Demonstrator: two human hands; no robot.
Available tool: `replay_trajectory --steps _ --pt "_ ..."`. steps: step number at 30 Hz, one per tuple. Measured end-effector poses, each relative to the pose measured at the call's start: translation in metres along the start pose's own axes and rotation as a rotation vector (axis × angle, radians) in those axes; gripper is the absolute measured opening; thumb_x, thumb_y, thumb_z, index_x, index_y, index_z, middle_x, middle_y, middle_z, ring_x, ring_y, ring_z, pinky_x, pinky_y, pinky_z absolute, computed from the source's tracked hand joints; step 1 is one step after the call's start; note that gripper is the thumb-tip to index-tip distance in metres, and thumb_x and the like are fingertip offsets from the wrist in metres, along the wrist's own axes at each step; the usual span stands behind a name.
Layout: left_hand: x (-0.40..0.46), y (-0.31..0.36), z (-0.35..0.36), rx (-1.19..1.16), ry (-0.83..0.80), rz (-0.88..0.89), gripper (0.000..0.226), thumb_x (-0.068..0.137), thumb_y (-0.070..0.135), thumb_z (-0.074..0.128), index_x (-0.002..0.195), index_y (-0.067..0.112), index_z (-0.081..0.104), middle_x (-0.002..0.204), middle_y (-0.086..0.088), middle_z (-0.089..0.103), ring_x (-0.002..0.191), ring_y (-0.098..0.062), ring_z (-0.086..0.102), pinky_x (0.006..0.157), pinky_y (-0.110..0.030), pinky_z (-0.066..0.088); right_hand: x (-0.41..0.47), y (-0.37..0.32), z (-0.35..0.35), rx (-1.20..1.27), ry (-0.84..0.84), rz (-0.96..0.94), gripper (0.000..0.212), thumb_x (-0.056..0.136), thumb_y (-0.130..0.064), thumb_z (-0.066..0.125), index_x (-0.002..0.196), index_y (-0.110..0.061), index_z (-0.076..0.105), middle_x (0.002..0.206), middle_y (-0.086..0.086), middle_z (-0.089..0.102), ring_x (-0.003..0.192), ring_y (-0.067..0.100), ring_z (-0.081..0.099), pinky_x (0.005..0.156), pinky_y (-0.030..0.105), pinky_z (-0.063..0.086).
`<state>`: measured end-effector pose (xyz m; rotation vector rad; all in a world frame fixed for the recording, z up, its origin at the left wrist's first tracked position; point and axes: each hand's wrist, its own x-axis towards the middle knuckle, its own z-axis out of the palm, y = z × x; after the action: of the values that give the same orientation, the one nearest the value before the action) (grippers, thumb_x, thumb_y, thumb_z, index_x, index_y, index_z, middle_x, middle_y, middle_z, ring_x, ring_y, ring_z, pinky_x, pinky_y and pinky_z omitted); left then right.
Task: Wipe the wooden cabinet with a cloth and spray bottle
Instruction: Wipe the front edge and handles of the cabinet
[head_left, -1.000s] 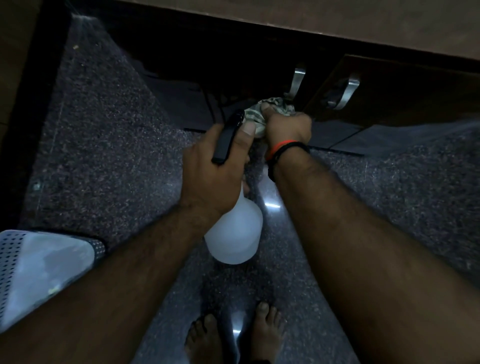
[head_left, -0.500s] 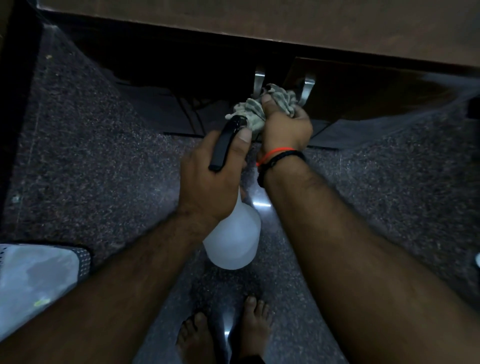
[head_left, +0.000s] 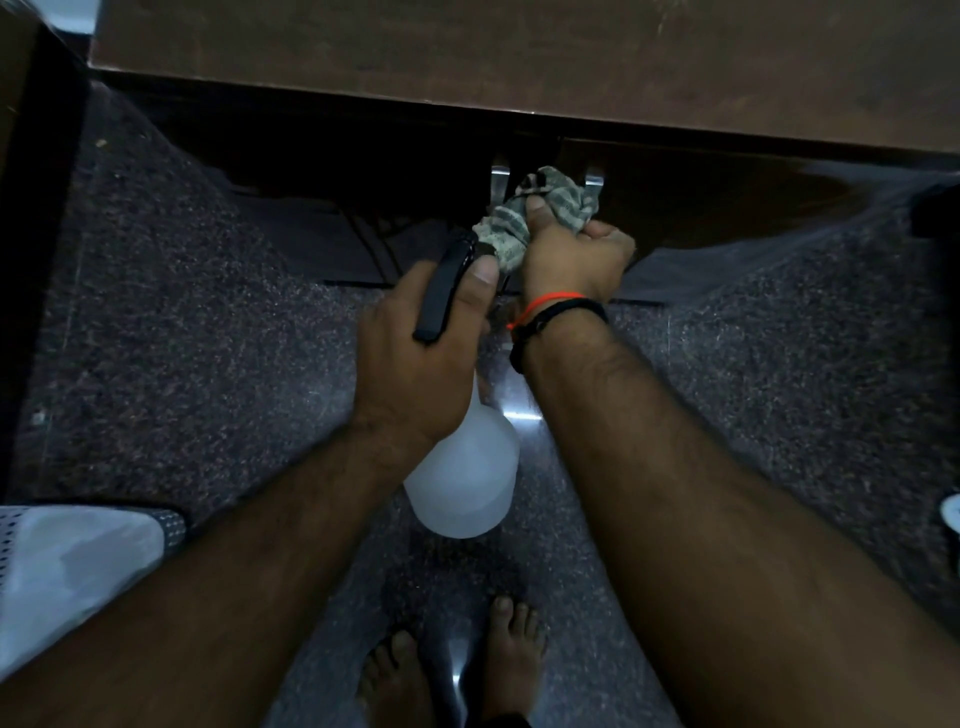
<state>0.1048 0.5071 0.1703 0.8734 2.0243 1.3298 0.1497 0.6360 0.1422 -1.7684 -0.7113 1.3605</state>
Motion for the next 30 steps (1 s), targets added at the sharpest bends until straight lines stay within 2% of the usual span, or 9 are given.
replay_trajectory --steps 2,5,9,14,18,22,23,26,30 --pt "0.000 -0.002 0.000 0.005 -0.012 -0.006 0.069 0.090 0.064 0.046 0.088 -0.002 0.067 0.073 -0.013 0.068 0.069 -0.022 0.066 0.073 -0.044 0.052 0.004 0.000 -0.001 -0.017 -0.039 0.080 0.048 0.078 -0.020 0.083 0.101 -0.017 0.041 0.087 0.001 0.055 0.082 0.023 0.063 0.079 0.037 0.059" --pt "0.001 -0.005 0.000 -0.015 -0.027 -0.023 0.069 0.090 0.065 0.047 0.089 -0.002 0.066 0.074 -0.015 0.068 0.064 -0.033 0.068 0.068 -0.050 0.056 0.006 0.001 -0.003 0.007 -0.070 0.116 0.047 0.080 -0.019 0.081 0.104 -0.016 0.041 0.085 0.000 0.052 0.072 0.014 0.057 0.073 0.032 0.053" --pt "0.001 -0.002 -0.001 0.003 -0.020 -0.011 0.068 0.091 0.064 0.046 0.089 0.000 0.067 0.072 -0.009 0.070 0.062 -0.028 0.069 0.067 -0.050 0.057 -0.002 0.006 -0.012 0.041 -0.051 -0.127 0.043 0.080 -0.011 0.080 0.100 -0.015 0.042 0.082 -0.002 0.064 0.073 0.013 0.066 0.074 0.035 0.059" --pt "0.000 0.000 0.003 0.014 -0.026 -0.047 0.065 0.090 0.065 0.046 0.089 0.004 0.067 0.068 -0.003 0.069 0.057 -0.021 0.069 0.063 -0.048 0.058 0.005 0.016 -0.044 -0.060 -0.200 -0.261 0.043 0.082 -0.002 0.075 0.107 -0.017 0.043 0.090 -0.002 0.071 0.086 0.017 0.072 0.085 0.044 0.061" --pt "0.001 0.001 0.009 -0.036 -0.021 -0.088 0.065 0.088 0.067 0.048 0.092 0.005 0.065 0.078 -0.014 0.071 0.059 -0.033 0.068 0.062 -0.051 0.057 0.019 0.022 -0.063 -0.177 -0.150 -0.241 0.040 0.081 0.001 0.074 0.107 -0.022 0.053 0.096 -0.005 0.071 0.092 0.016 0.072 0.085 0.040 0.061" --pt "0.002 0.004 0.011 -0.037 -0.030 -0.081 0.069 0.087 0.068 0.048 0.095 0.002 0.065 0.082 -0.021 0.071 0.057 -0.038 0.066 0.059 -0.052 0.056 0.037 0.005 -0.061 -0.122 -0.064 -0.223 0.038 0.082 0.003 0.072 0.104 -0.023 0.055 0.087 -0.007 0.066 0.076 0.006 0.065 0.065 0.022 0.055" --pt "0.003 0.003 0.012 -0.037 -0.031 -0.083 0.069 0.087 0.068 0.048 0.095 0.002 0.065 0.082 -0.021 0.071 0.057 -0.038 0.066 0.058 -0.052 0.056 0.039 0.000 -0.058 -0.114 -0.053 -0.243 0.038 0.081 0.003 0.072 0.103 -0.023 0.056 0.085 -0.007 0.065 0.074 0.006 0.064 0.065 0.023 0.054" --pt "0.004 0.001 0.012 -0.034 -0.029 -0.080 0.067 0.088 0.067 0.048 0.095 0.003 0.066 0.082 -0.018 0.072 0.057 -0.036 0.067 0.060 -0.051 0.057 0.035 -0.002 -0.057 -0.125 -0.089 -0.315 0.038 0.080 0.003 0.071 0.102 -0.025 0.056 0.090 -0.004 0.067 0.081 0.011 0.066 0.076 0.032 0.059" --pt "0.002 -0.003 0.015 -0.014 -0.038 -0.088 0.067 0.088 0.068 0.047 0.092 0.004 0.067 0.075 -0.011 0.072 0.055 -0.026 0.068 0.061 -0.048 0.058 0.034 0.006 -0.065 -0.176 -0.170 -0.412 0.041 0.082 0.005 0.066 0.109 -0.023 0.054 0.101 -0.001 0.068 0.090 0.010 0.066 0.085 0.030 0.059"
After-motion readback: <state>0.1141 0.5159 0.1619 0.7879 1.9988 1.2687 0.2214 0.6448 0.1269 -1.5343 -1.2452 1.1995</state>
